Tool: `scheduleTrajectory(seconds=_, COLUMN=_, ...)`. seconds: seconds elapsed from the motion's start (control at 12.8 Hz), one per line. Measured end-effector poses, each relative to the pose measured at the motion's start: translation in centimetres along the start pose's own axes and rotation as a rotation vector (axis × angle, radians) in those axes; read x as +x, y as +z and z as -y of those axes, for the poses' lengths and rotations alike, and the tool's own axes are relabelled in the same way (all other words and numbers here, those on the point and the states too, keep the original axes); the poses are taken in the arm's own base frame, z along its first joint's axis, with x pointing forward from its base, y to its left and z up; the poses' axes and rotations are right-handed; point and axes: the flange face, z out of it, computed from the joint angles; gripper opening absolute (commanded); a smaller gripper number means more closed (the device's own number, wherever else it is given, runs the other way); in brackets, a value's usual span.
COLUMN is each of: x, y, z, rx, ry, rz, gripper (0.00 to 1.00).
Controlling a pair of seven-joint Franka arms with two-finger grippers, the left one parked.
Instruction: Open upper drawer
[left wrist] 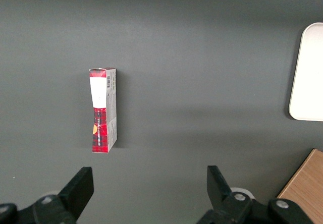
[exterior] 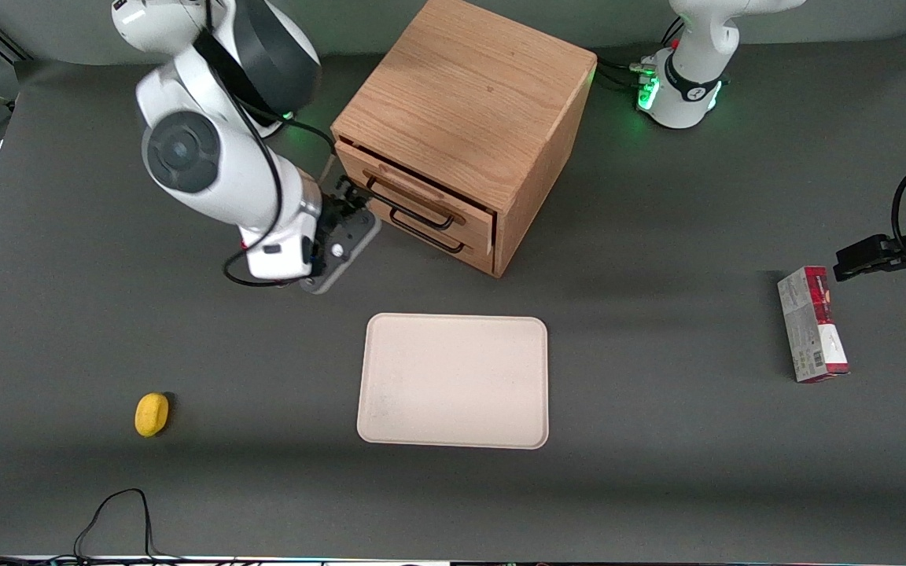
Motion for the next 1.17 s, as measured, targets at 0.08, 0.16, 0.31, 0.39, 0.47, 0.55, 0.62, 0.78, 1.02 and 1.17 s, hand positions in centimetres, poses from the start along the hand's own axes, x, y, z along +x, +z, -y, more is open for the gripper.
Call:
scheduleTrajectory(seconds=0.08, x=0.8, y=1.2, z=0.3, rx=0.012, ry=-0.019, rz=0.013, gripper=1.0)
scheduleTrajectory(seconds=0.16, x=1.4, y=2.3, z=1.0, rx=0.016, ry=-0.047, rz=0.023, gripper=1.0)
scheduleTrajectory(seconds=0.31, x=2.4, y=3.9, z=2.8, rx=0.018, ry=-0.101, rz=0.04, gripper=1.0)
scheduleTrajectory(seconds=0.39, x=2.6, y=4.3, z=3.3, rx=0.018, ry=-0.113, rz=0.046, gripper=1.0)
scheduleTrajectory(seconds=0.47, x=2.7, y=4.6, z=3.7, rx=0.019, ry=-0.121, rz=0.051, gripper=1.0)
scheduleTrajectory(seconds=0.55, x=2.9, y=5.0, z=3.9, rx=0.02, ry=-0.125, rz=0.057, gripper=1.0)
scheduleTrajectory(seconds=0.62, x=3.0, y=5.5, z=3.9, rx=0.022, ry=-0.128, rz=0.064, gripper=1.0)
scheduleTrajectory(seconds=0.78, x=3.2, y=6.4, z=3.7, rx=0.026, ry=-0.137, rz=0.078, gripper=1.0)
scheduleTrajectory(seconds=1.02, x=3.5, y=8.0, z=3.6, rx=0.029, ry=-0.14, rz=0.09, gripper=1.0)
scheduleTrajectory(seconds=1.17, x=3.5, y=9.4, z=3.4, rx=0.03, ry=-0.138, rz=0.1, gripper=1.0)
